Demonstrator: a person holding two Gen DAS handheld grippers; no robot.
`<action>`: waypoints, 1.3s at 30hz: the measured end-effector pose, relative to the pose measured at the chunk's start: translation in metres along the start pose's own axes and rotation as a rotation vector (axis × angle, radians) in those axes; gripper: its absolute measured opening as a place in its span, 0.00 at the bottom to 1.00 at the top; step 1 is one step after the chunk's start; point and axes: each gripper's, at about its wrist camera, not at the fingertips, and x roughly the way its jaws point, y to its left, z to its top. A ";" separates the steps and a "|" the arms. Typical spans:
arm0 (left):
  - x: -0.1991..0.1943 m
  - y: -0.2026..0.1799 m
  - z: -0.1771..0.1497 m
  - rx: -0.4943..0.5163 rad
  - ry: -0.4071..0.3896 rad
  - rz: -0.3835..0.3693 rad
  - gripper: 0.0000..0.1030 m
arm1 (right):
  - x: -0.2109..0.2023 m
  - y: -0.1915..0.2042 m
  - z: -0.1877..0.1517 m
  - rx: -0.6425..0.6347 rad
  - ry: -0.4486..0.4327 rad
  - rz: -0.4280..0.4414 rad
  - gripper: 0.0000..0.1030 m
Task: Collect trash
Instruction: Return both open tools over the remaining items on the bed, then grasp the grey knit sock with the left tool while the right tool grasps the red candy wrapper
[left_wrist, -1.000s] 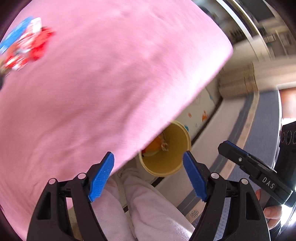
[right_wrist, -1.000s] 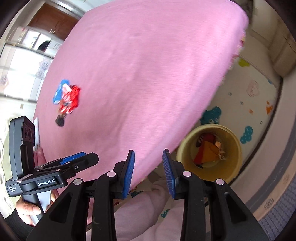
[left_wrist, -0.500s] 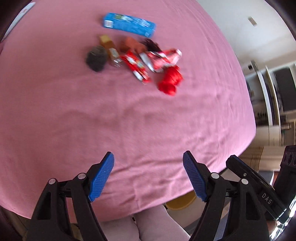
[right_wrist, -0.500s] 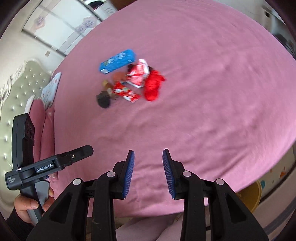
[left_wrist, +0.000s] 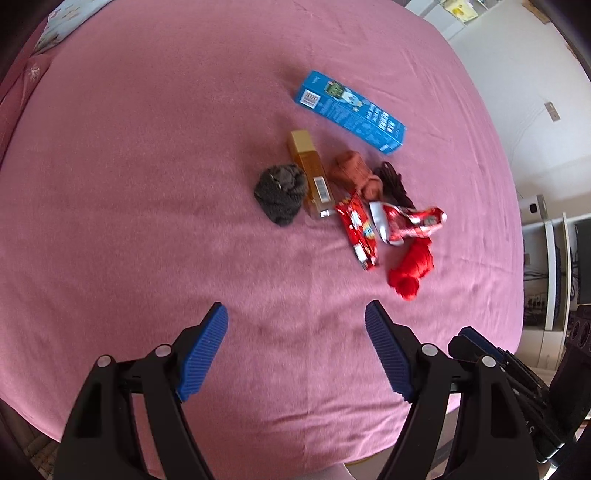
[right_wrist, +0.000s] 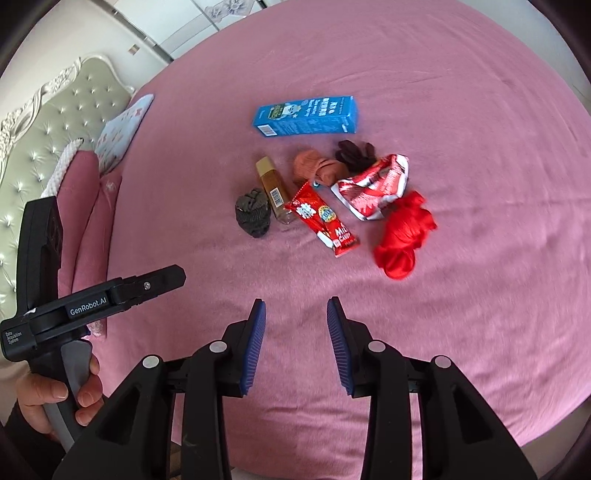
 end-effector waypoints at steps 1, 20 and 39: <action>0.007 0.001 0.007 -0.007 0.002 0.005 0.74 | 0.006 -0.002 0.006 -0.006 0.010 0.002 0.33; 0.135 0.010 0.088 -0.013 0.124 0.099 0.77 | 0.107 -0.031 0.071 -0.048 0.145 -0.010 0.36; 0.149 0.028 0.113 -0.035 0.147 0.006 0.34 | 0.145 -0.027 0.082 -0.084 0.193 -0.055 0.45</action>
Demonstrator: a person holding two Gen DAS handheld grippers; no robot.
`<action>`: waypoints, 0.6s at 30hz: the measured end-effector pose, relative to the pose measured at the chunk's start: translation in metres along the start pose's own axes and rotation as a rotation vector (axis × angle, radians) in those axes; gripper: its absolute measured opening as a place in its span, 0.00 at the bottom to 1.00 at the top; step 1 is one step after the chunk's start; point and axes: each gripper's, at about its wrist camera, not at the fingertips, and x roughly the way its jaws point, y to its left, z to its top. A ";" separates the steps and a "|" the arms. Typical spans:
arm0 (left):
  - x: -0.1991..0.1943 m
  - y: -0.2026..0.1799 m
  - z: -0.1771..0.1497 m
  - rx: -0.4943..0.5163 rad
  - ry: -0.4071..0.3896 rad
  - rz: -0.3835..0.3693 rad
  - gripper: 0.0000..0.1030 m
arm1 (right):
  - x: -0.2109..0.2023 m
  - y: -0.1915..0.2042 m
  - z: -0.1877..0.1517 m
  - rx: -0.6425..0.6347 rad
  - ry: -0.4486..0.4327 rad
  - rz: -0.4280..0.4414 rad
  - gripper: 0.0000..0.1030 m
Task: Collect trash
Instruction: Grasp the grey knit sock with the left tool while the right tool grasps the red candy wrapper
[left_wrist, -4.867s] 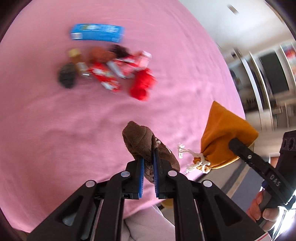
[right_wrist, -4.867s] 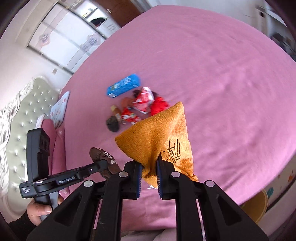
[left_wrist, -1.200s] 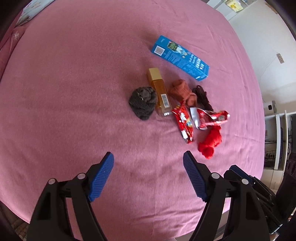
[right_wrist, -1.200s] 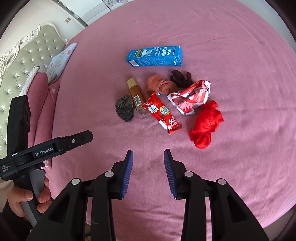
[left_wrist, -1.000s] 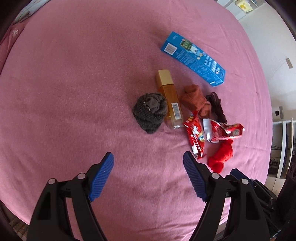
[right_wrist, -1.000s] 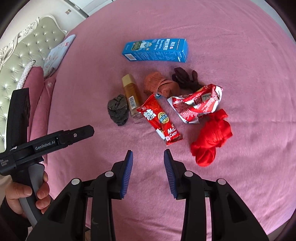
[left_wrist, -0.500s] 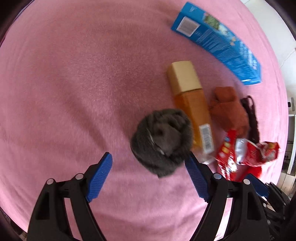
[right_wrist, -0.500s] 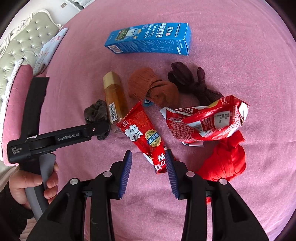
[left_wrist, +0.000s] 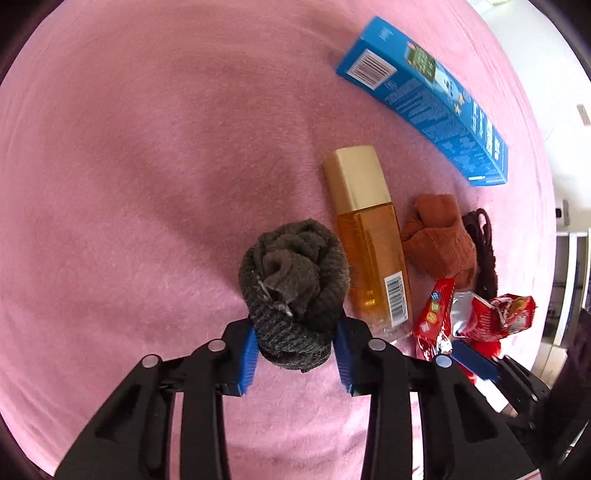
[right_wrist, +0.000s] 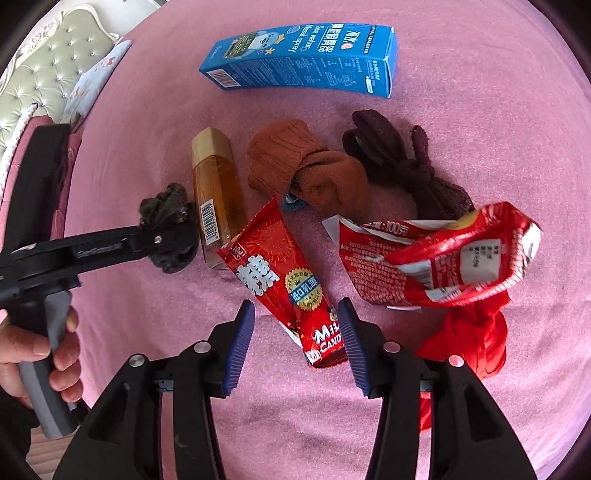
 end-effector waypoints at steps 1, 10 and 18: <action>-0.003 0.004 -0.002 -0.014 -0.002 -0.015 0.34 | 0.003 0.001 0.002 -0.005 0.004 -0.004 0.45; -0.015 0.028 -0.044 -0.088 0.027 -0.078 0.34 | 0.014 0.012 0.008 0.011 0.018 0.010 0.35; -0.042 0.000 -0.083 -0.043 0.010 -0.120 0.34 | -0.029 0.013 -0.022 0.055 -0.042 0.059 0.32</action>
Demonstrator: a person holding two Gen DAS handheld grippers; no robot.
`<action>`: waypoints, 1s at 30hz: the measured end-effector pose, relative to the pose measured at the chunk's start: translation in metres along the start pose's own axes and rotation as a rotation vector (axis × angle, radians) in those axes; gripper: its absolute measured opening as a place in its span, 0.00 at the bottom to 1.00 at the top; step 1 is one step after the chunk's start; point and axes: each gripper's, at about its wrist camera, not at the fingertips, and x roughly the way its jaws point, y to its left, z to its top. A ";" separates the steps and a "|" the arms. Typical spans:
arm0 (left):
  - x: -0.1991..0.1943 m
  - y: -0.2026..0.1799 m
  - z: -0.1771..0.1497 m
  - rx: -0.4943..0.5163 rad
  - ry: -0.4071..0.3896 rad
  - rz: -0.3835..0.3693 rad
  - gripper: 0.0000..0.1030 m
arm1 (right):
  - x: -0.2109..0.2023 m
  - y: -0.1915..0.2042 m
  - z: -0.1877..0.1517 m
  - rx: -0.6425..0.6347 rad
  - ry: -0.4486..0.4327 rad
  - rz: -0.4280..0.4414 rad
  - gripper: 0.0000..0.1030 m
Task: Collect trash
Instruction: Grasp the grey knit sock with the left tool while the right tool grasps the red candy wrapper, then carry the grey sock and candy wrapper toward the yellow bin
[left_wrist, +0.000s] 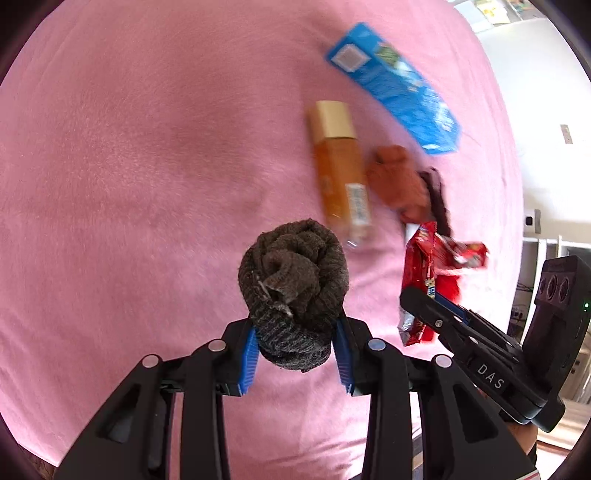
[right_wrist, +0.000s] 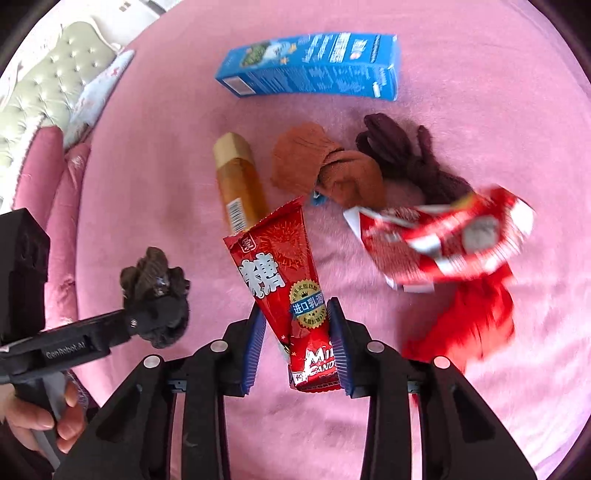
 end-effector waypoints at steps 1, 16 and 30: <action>-0.005 -0.007 -0.006 0.014 -0.003 -0.009 0.34 | -0.007 -0.001 -0.004 0.004 -0.011 0.003 0.32; -0.051 -0.114 -0.122 0.378 0.036 -0.053 0.34 | -0.145 -0.057 -0.169 0.269 -0.248 -0.054 0.32; 0.000 -0.211 -0.280 0.715 0.209 -0.037 0.34 | -0.198 -0.142 -0.356 0.597 -0.345 -0.092 0.32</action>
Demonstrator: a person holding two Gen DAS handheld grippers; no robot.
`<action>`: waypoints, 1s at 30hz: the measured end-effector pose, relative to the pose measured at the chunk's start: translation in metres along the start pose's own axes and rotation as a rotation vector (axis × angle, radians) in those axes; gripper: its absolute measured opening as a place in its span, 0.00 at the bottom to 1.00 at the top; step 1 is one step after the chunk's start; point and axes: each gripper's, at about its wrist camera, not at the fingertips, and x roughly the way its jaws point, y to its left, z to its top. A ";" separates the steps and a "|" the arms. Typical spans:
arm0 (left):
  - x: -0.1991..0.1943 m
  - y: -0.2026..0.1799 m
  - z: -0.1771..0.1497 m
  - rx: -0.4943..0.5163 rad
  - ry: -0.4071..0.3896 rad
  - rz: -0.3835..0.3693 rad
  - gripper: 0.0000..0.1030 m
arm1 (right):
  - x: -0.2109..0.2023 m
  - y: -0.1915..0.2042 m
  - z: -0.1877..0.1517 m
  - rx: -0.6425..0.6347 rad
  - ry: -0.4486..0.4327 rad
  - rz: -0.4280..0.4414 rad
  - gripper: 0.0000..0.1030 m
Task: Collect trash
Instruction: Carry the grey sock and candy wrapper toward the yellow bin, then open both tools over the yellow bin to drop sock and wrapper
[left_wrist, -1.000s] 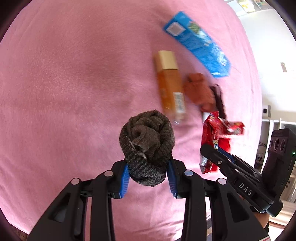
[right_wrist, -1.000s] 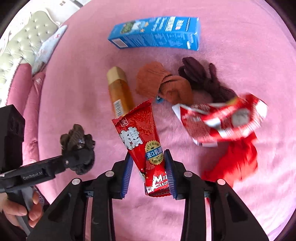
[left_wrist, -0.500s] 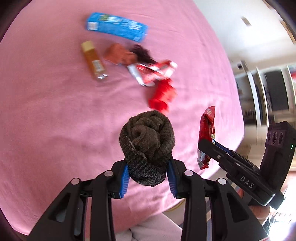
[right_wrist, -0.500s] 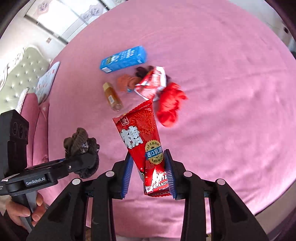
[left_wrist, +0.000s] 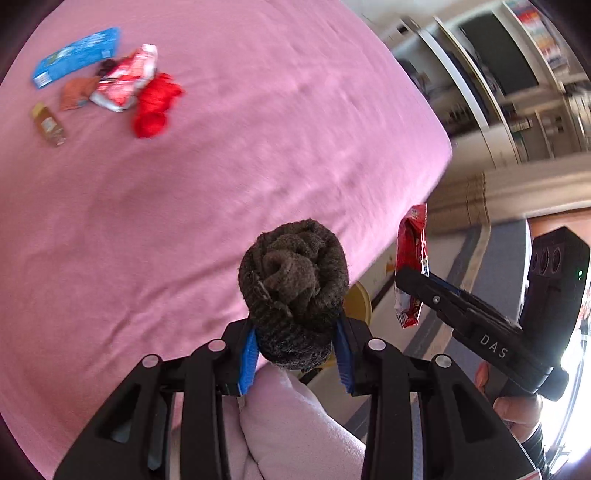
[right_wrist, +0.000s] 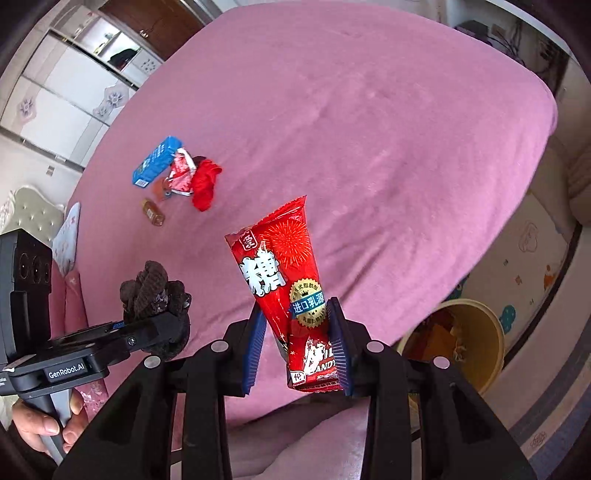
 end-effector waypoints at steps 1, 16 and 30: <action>0.009 -0.010 -0.002 0.020 0.019 0.000 0.34 | -0.005 -0.012 -0.006 0.024 -0.003 -0.003 0.32; 0.166 -0.168 -0.057 0.229 0.311 -0.012 0.35 | -0.039 -0.201 -0.098 0.316 0.045 -0.100 0.32; 0.252 -0.185 -0.077 0.239 0.412 0.058 0.75 | -0.017 -0.287 -0.127 0.442 0.102 -0.088 0.38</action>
